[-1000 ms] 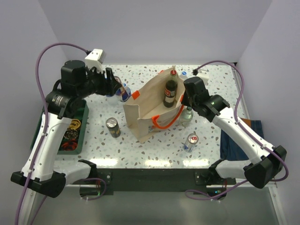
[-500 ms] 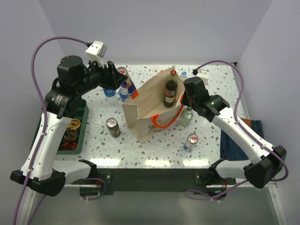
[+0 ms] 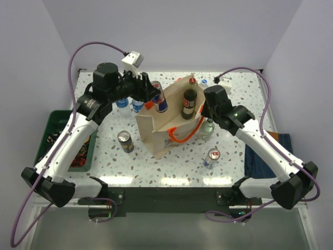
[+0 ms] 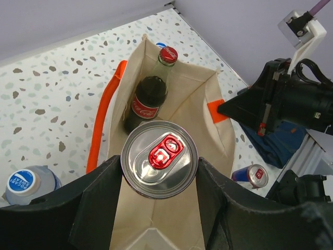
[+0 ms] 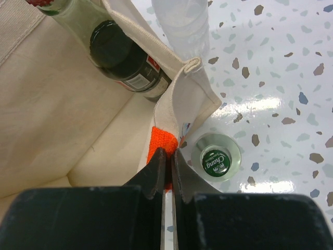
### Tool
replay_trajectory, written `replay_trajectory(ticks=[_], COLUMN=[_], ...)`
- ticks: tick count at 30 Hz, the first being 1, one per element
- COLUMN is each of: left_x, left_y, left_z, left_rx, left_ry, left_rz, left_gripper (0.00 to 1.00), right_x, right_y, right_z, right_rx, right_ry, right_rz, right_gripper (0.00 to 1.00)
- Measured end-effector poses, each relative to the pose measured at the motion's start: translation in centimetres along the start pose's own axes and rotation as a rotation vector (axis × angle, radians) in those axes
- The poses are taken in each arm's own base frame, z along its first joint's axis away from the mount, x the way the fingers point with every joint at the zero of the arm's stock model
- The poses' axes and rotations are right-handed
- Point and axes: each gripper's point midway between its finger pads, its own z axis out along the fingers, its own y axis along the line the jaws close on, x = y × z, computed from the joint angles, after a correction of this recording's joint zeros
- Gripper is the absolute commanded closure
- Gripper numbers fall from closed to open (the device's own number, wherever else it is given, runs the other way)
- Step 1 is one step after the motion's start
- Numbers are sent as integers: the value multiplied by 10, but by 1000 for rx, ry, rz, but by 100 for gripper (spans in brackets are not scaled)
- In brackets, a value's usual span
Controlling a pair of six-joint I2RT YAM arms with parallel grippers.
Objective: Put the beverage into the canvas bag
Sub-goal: Place the drink in the canvas bag.
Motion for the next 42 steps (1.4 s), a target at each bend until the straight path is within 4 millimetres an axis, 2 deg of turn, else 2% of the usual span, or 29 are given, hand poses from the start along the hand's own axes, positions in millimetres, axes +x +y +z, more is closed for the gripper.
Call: replay_trajectory(ticks=[6,15,21,26,36,42], left_x=[18,45,72,86,115,125], left_y=[-4,-22,-19,-20,-34,-39], left_z=[26,80,113,136,168,181], left_rx=[1,24,8,20,67,68], left_ry=[28,53,88,96,126,136], left_rz=[-10,14,30,56,113,150], left_gripper=[100,100,100,100,100,100], right_x=[0,-4,-9,-13,-10,-9], right_y=[0,0,4,7,4,3], right_z=[0,-5,-4,-4,-6,-6], right_rx=[1,8,15,20,32,35], right_ry=[1,9,20,26,45,49], right_rz=[0,-7,-18,-28,-45,-47], right_gripper=[100,100,100,100,100,100])
